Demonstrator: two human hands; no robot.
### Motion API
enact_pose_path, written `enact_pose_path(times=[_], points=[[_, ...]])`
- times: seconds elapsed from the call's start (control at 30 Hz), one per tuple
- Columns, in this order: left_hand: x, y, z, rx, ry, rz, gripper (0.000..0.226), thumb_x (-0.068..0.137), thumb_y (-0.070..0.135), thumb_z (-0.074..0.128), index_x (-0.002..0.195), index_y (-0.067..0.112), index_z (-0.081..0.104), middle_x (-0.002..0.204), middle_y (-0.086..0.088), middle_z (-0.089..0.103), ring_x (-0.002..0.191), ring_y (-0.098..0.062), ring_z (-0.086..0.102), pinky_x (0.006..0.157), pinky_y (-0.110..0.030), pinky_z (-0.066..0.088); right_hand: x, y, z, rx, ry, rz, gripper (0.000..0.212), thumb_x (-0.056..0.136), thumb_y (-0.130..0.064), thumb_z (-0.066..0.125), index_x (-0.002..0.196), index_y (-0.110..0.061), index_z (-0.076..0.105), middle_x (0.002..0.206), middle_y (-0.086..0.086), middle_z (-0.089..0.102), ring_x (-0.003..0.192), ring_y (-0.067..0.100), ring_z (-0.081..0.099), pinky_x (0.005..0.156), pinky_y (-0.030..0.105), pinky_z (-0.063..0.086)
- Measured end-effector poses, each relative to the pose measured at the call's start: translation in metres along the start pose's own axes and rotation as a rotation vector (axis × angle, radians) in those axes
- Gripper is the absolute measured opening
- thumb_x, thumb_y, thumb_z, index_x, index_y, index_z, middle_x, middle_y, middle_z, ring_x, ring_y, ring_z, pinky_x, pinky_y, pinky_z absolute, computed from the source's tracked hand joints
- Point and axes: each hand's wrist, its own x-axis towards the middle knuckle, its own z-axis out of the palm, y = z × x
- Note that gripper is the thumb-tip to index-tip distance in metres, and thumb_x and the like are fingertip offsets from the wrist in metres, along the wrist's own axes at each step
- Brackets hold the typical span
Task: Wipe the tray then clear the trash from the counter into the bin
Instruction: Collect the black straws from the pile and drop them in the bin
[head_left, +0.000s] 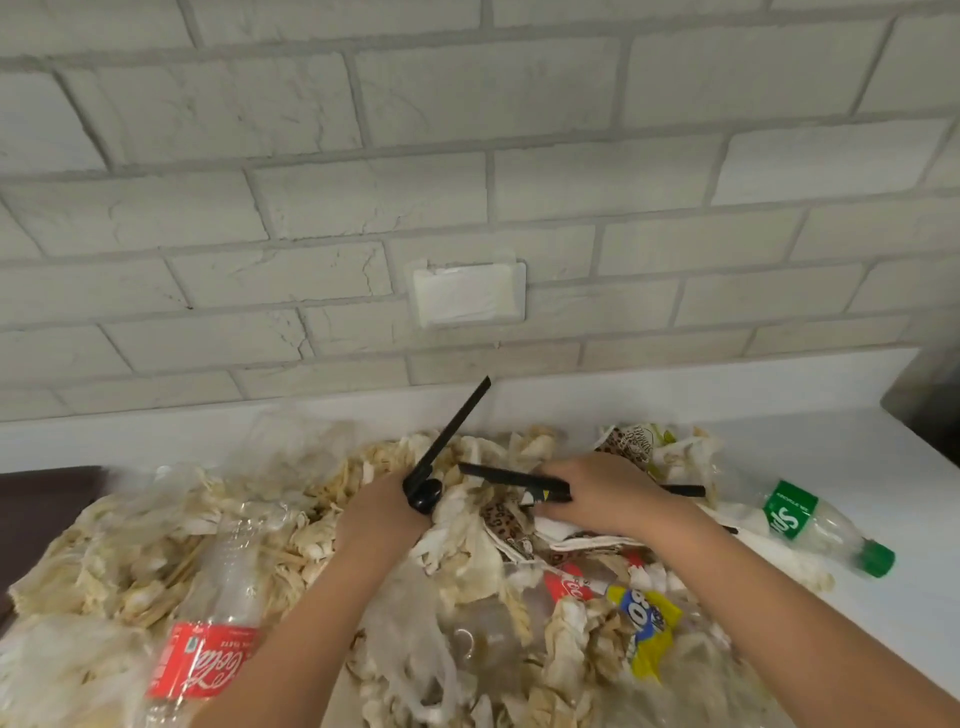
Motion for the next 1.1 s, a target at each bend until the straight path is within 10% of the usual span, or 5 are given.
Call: enact_pose_path(times=[0.5,0.67,0.73,0.87,1.1], points=[[-0.081,-0.003,0.004,0.234,-0.017,0.499,0.031,0.087,0.036,0.056,0.117,0.034,0.051,0.11,0.009,0.057,0.097,-0.019,0.06,0.078,-0.032,0.048,-0.054,0.001,0.004,-0.153,0.046,-0.149,0.049,0.091,-0.029,0.056,0.129,-0.058,0.042,0.146,-0.025,0.035,0.121,0.001,0.05,0.089,0.012,0.039],[-0.1,-0.009,0.018,0.276,0.049,0.683,0.036,0.072,0.036,0.07,0.102,0.031,0.051,0.094,0.008,0.058,0.067,-0.018,0.065,0.054,-0.025,0.051,-0.067,0.009,-0.012,-0.212,0.09,0.002,0.071,0.081,-0.026,0.069,0.126,-0.063,0.03,0.149,-0.028,0.007,0.09,-0.009,0.061,0.049,0.004,0.028],[-0.105,-0.009,0.02,0.325,0.076,0.722,0.048,0.055,0.042,0.08,0.091,0.035,0.05,0.079,0.013,0.055,0.045,-0.008,0.056,0.037,-0.016,0.039,-0.082,0.023,-0.012,-0.117,0.182,0.091,0.058,0.074,-0.026,0.077,0.117,-0.054,0.053,0.145,-0.02,0.034,0.07,-0.007,0.063,0.05,0.005,0.037],[-0.105,0.004,0.001,0.182,0.219,0.592,0.042,0.069,0.033,0.074,0.106,0.029,0.056,0.094,0.005,0.059,0.062,-0.018,0.063,0.052,-0.025,0.05,-0.092,0.098,0.03,0.037,0.448,0.059,0.028,0.078,-0.062,0.057,0.104,-0.067,0.049,0.111,-0.035,0.049,0.095,0.013,0.062,0.074,0.03,0.05],[-0.059,0.001,-0.056,-0.012,0.049,0.225,0.065,0.072,0.047,0.073,0.131,0.032,0.049,0.111,-0.001,0.062,0.097,-0.023,0.063,0.075,-0.03,0.05,-0.114,0.012,0.004,0.086,0.353,0.271,0.026,0.076,-0.05,0.068,0.098,-0.037,0.07,0.087,-0.003,0.069,0.066,0.022,0.064,0.055,0.032,0.05]])
